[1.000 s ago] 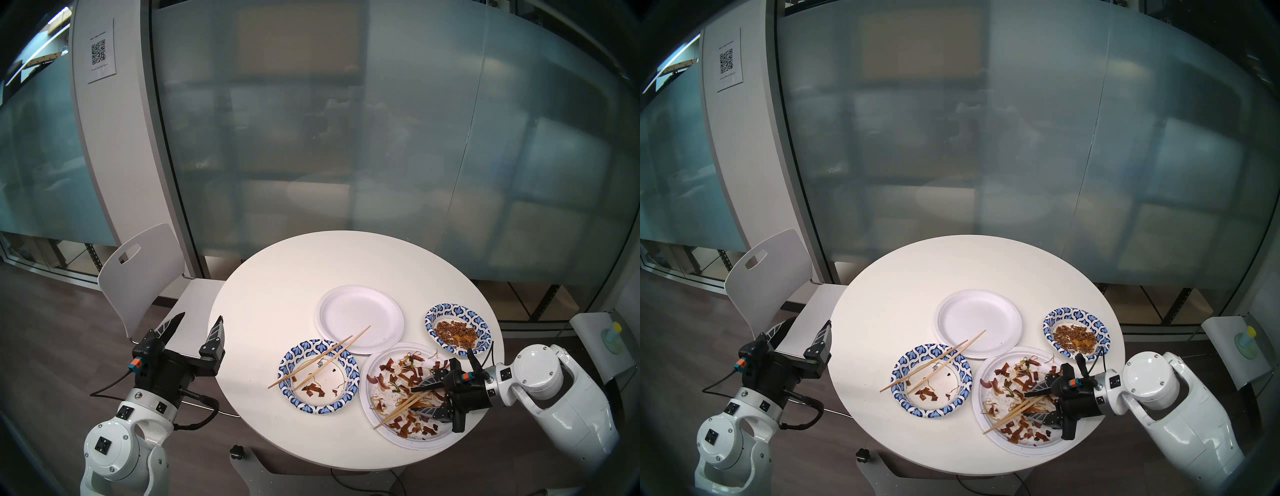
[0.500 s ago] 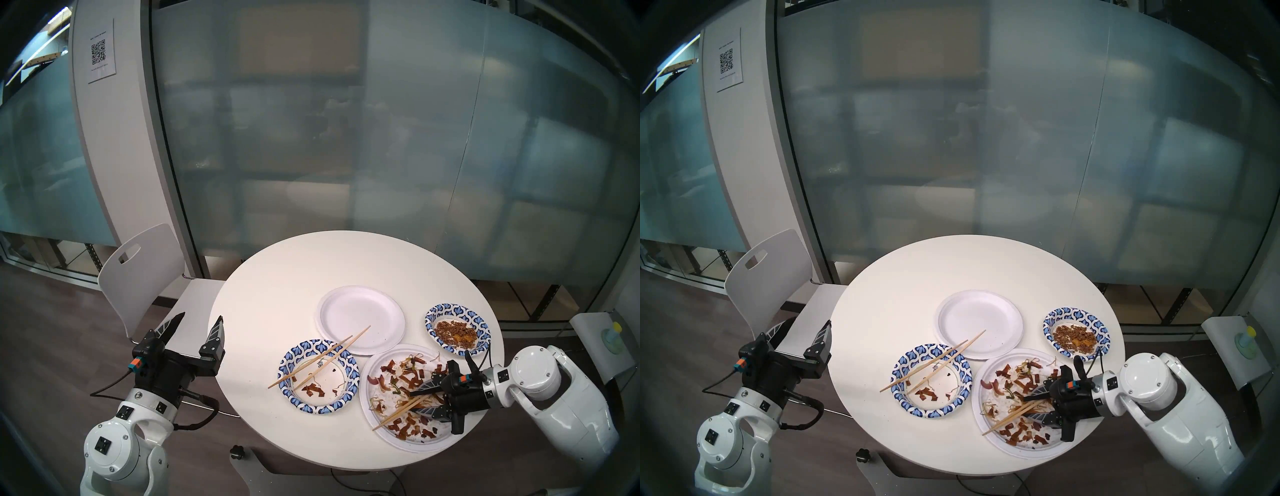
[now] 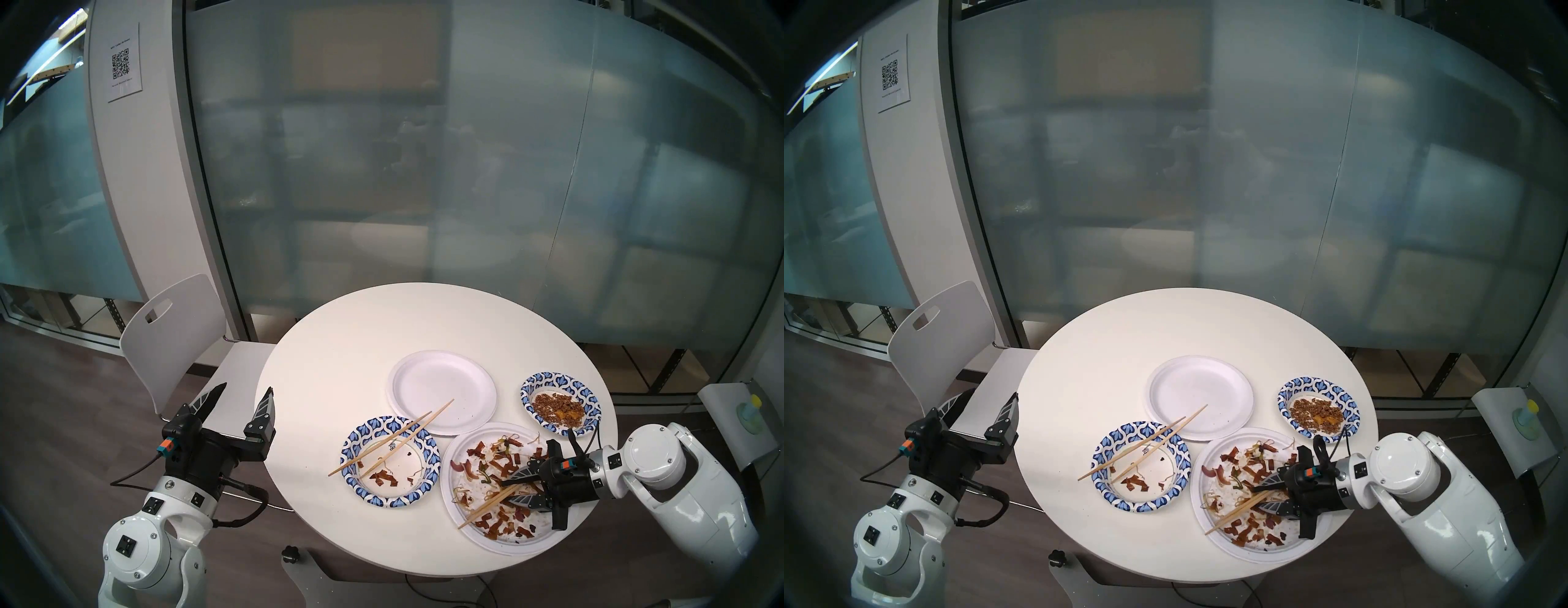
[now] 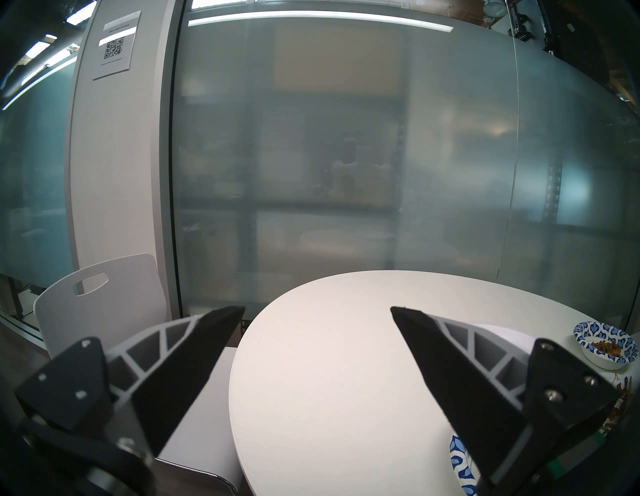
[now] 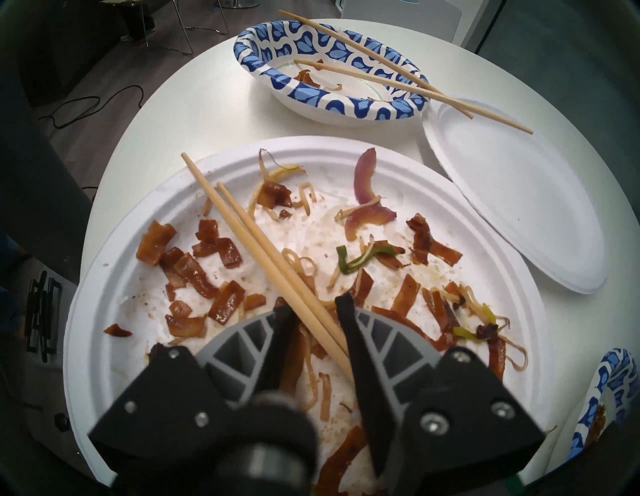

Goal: Stack the plates into one stack

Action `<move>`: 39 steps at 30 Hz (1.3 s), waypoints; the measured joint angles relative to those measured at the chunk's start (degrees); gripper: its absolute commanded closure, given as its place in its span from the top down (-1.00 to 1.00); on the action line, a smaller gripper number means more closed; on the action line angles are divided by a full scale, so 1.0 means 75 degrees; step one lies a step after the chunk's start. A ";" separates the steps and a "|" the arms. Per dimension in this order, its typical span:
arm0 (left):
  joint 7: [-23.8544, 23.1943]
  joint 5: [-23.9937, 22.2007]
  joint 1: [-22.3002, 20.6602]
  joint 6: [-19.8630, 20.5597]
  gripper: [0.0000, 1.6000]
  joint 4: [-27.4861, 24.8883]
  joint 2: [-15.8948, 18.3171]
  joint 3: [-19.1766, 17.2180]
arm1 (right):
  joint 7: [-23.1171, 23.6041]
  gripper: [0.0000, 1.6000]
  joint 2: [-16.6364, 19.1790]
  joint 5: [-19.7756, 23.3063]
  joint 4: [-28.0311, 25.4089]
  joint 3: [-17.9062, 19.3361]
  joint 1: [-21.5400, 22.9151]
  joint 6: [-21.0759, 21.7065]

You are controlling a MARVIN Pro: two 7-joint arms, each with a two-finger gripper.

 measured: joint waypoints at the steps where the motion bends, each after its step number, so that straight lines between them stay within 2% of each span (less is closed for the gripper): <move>1: 0.0000 0.0000 0.0000 0.0000 1.00 0.0000 0.0000 0.0000 | -0.0001 -0.42 0.0000 0.0005 0.0000 0.0006 0.0000 -0.0004; 6: 0.0000 0.0000 0.0000 0.0000 1.00 0.0000 0.0000 0.0000 | 0.0002 -0.48 0.0016 0.0021 -0.0011 0.0066 -0.0011 -0.0015; 11: 0.0000 0.0000 0.0000 0.0000 1.00 0.0000 0.0000 0.0000 | 0.0020 -0.39 0.0030 0.0033 -0.0015 0.0111 -0.0027 -0.0039; 12: 0.0000 0.0000 0.0000 0.0000 1.00 0.0000 0.0000 0.0000 | 0.0023 -0.45 0.0032 0.0036 -0.0017 0.0119 -0.0032 -0.0045; 17: 0.0000 0.0000 0.0000 0.0000 1.00 0.0000 0.0000 0.0000 | 0.0049 -0.51 0.0040 0.0054 -0.0029 0.0152 -0.0055 -0.0062; 19: 0.0000 0.0000 0.0000 0.0000 1.00 0.0000 0.0000 0.0000 | 0.0070 -1.00 0.0042 0.0066 -0.0032 0.0161 -0.0061 -0.0067; 28: 0.0000 0.0000 0.0000 0.0000 1.00 0.0000 0.0000 0.0000 | 0.0243 -1.00 0.0050 0.0197 -0.0159 0.0326 -0.0162 -0.0083; 39: 0.0000 0.0000 0.0000 0.0000 1.00 0.0000 0.0000 0.0000 | 0.0343 -1.00 0.0006 0.0447 -0.0651 0.0747 -0.0367 -0.0071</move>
